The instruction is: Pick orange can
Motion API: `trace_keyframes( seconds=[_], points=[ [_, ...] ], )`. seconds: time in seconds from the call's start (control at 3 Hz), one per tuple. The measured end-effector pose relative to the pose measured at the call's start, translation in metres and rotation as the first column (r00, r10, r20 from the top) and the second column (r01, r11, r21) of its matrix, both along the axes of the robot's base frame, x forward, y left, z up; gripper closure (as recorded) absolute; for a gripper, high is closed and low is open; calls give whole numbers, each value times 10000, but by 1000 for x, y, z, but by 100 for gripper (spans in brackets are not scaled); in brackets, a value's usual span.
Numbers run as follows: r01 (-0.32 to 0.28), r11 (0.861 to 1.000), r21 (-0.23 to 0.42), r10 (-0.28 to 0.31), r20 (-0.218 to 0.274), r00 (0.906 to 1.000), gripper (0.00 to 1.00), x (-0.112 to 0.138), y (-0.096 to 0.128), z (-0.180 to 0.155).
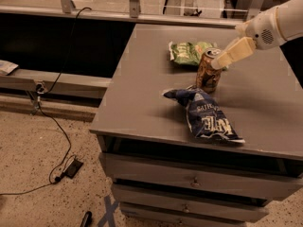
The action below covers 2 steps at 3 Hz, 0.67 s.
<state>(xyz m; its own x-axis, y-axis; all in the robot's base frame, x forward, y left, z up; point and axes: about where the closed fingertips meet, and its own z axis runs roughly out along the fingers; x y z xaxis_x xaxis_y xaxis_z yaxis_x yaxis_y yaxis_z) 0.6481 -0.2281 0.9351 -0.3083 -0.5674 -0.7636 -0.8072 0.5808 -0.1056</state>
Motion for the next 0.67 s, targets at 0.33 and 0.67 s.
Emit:
trace_keyframes(
  seconds=[0.33,0.67],
  points=[
    [-221,9995,241,229,-353,9991,0,1,12,-17],
    [-769,9969,-172,759,-518,9958,16,-13,30,-26]
  ],
)
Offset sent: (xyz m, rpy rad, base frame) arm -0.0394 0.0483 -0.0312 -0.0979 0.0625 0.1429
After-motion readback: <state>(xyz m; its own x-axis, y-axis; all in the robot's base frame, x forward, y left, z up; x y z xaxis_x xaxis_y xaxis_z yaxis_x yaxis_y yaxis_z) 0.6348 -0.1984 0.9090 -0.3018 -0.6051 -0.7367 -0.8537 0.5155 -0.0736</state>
